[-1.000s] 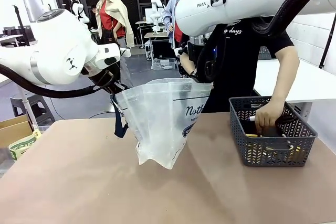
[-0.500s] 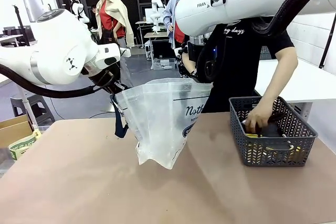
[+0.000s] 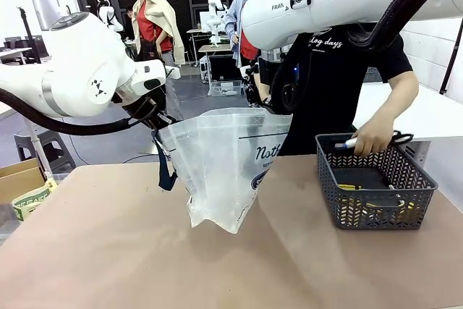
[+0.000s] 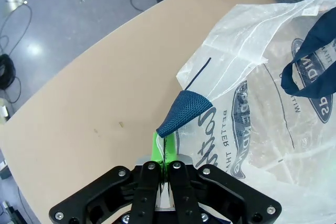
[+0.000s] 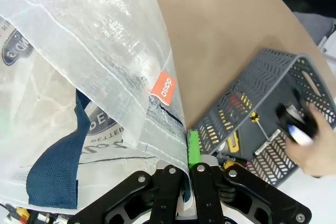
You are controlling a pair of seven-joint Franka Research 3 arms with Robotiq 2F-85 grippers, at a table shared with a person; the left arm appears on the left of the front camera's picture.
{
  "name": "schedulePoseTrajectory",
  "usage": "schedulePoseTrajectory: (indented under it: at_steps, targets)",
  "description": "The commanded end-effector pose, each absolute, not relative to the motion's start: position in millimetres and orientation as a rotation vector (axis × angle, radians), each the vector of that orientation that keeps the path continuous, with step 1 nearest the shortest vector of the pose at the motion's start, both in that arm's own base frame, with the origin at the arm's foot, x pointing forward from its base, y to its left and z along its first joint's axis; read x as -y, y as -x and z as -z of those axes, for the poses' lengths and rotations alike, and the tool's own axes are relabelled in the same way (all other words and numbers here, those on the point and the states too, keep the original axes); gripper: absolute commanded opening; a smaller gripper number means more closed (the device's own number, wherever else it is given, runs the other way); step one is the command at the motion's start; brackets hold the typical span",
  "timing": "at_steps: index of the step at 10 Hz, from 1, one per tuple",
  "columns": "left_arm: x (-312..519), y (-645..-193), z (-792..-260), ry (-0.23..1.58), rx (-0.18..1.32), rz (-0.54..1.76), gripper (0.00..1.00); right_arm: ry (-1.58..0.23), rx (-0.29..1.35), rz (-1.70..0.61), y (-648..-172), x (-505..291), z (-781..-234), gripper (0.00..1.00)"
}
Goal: Transfer purchased items from the store into the shopping bag.
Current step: Move the Reusable shopping bag to the right side of the table.
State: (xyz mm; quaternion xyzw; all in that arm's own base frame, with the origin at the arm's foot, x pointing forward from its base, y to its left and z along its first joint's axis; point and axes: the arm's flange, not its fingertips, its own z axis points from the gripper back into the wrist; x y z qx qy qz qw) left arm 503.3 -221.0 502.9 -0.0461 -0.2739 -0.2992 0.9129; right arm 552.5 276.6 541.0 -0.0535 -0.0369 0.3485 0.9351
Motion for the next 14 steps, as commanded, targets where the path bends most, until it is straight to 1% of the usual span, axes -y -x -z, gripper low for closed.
schedulePoseTrajectory:
  at_steps: [1, 6, 9, 11, 14]
  targets:
    - [218.1, -501.1, -505.4, 0.084, 0.569, 0.615, 0.0, 0.113, 0.069, -0.699, -551.9, -274.0, -542.0, 0.0]
    - [221.0, -503.3, -502.9, 0.095, 0.564, 0.617, 0.0, 0.109, 0.075, -0.712, -552.5, -276.6, -541.0, 0.0]
    - [223.3, -522.8, -489.5, 0.183, 0.624, 0.639, 0.0, 0.159, 0.091, -0.704, -555.6, -275.4, -537.2, 0.0]
    - [226.1, -524.8, -479.1, 0.19, 0.643, 0.637, 0.0, 0.175, 0.085, -0.743, -557.9, -279.5, -533.9, 0.0]
    - [224.1, -521.9, -472.2, 0.199, 0.626, 0.654, 0.0, 0.206, 0.104, -0.792, -562.7, -281.4, -527.1, 0.0]
